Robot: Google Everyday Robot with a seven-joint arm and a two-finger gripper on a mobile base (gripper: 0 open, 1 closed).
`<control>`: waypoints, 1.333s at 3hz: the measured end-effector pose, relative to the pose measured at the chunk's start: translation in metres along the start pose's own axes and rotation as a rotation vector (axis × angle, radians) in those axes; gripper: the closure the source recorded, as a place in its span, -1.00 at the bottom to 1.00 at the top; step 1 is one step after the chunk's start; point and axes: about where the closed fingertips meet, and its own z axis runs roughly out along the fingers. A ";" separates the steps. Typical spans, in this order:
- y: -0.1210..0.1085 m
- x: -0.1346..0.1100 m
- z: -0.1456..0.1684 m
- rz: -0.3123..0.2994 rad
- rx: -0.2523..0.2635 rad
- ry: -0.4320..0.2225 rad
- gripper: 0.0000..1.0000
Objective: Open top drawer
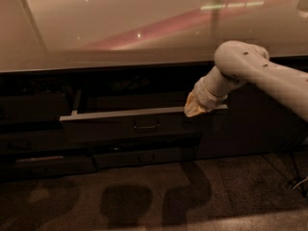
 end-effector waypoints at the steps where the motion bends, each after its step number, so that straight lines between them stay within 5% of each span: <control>1: -0.004 -0.005 0.004 -0.008 -0.007 0.003 1.00; 3: 0.006 0.000 0.014 -0.003 -0.019 0.025 1.00; 4: -0.003 -0.013 -0.007 -0.026 0.018 0.050 1.00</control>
Offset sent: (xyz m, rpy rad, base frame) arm -0.0234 0.0115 -0.0345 -0.0164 0.0374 0.0448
